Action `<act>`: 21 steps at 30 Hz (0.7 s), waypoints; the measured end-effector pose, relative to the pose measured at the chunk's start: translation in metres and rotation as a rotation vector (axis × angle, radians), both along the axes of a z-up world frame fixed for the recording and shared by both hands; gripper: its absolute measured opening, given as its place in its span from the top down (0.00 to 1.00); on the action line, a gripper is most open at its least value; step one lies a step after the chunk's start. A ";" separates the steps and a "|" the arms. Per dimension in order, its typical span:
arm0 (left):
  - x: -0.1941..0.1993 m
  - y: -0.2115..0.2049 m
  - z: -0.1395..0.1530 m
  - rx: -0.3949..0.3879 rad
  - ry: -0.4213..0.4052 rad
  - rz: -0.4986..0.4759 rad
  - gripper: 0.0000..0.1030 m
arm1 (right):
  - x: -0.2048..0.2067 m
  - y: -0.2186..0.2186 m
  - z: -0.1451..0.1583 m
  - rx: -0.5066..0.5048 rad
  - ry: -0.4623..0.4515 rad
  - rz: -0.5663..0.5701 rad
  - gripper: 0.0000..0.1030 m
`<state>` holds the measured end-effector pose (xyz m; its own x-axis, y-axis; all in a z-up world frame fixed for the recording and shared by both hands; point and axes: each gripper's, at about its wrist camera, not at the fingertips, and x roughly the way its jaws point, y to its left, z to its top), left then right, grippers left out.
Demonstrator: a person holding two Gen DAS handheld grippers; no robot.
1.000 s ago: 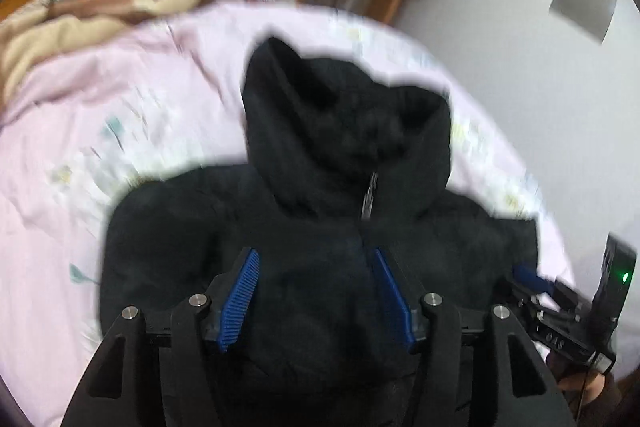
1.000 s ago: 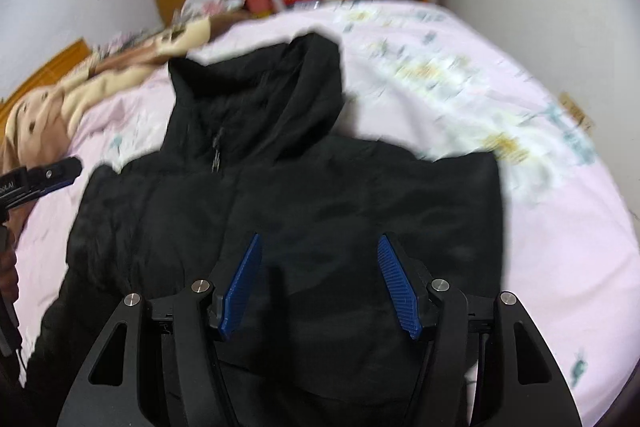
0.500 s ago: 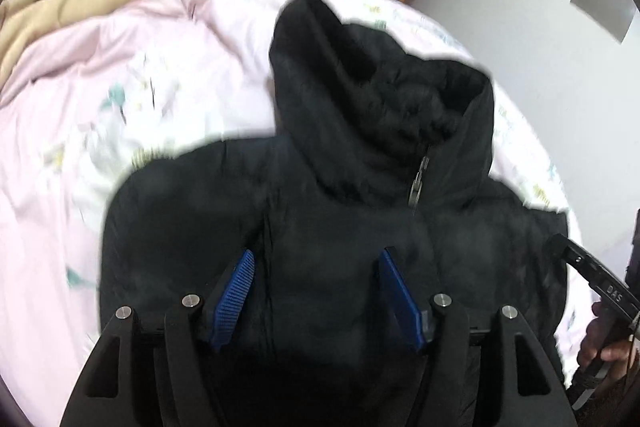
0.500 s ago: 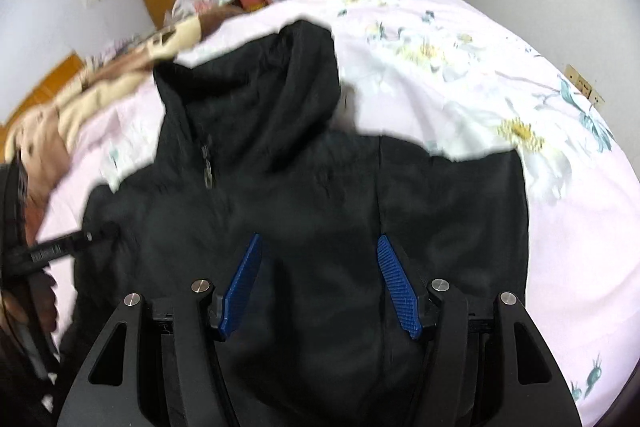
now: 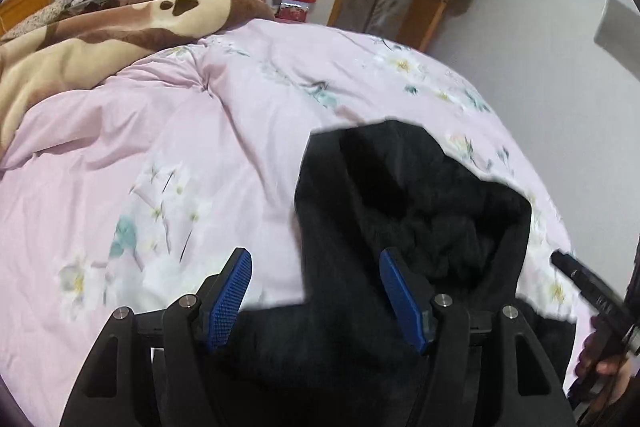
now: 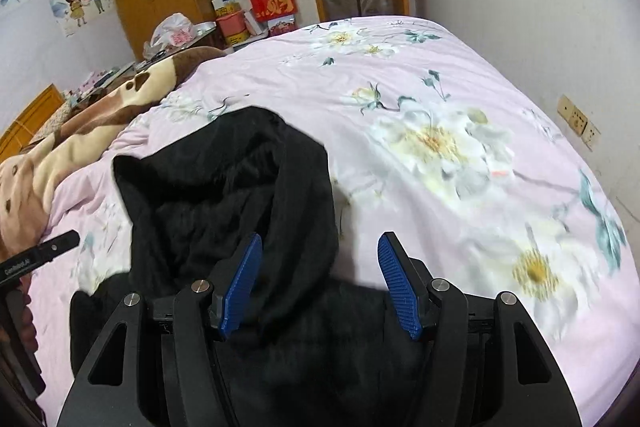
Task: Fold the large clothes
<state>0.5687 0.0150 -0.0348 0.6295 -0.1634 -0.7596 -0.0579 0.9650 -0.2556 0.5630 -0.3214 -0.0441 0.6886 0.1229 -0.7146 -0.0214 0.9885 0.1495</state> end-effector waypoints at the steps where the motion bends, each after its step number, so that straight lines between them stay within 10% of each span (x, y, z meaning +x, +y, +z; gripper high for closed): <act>1: 0.009 0.000 0.000 0.013 0.006 0.022 0.36 | 0.008 0.002 -0.001 -0.019 0.000 -0.004 0.32; 8: 0.059 -0.024 -0.004 0.213 -0.025 0.009 0.38 | 0.062 0.027 -0.017 -0.133 0.042 0.017 0.30; 11: 0.069 -0.028 -0.016 0.297 -0.002 0.001 0.75 | 0.057 0.029 -0.020 -0.224 0.011 -0.020 0.54; 13: 0.073 -0.016 -0.026 0.270 0.039 0.038 0.89 | 0.054 0.019 -0.024 -0.188 0.038 -0.024 0.80; 21: 0.044 0.004 -0.025 0.203 -0.039 0.067 0.90 | 0.027 -0.019 -0.013 -0.036 0.011 -0.052 0.87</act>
<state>0.6124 0.0187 -0.0597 0.6633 0.0338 -0.7476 -0.1176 0.9913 -0.0595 0.5900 -0.3403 -0.0566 0.6858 0.0617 -0.7252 0.0313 0.9930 0.1140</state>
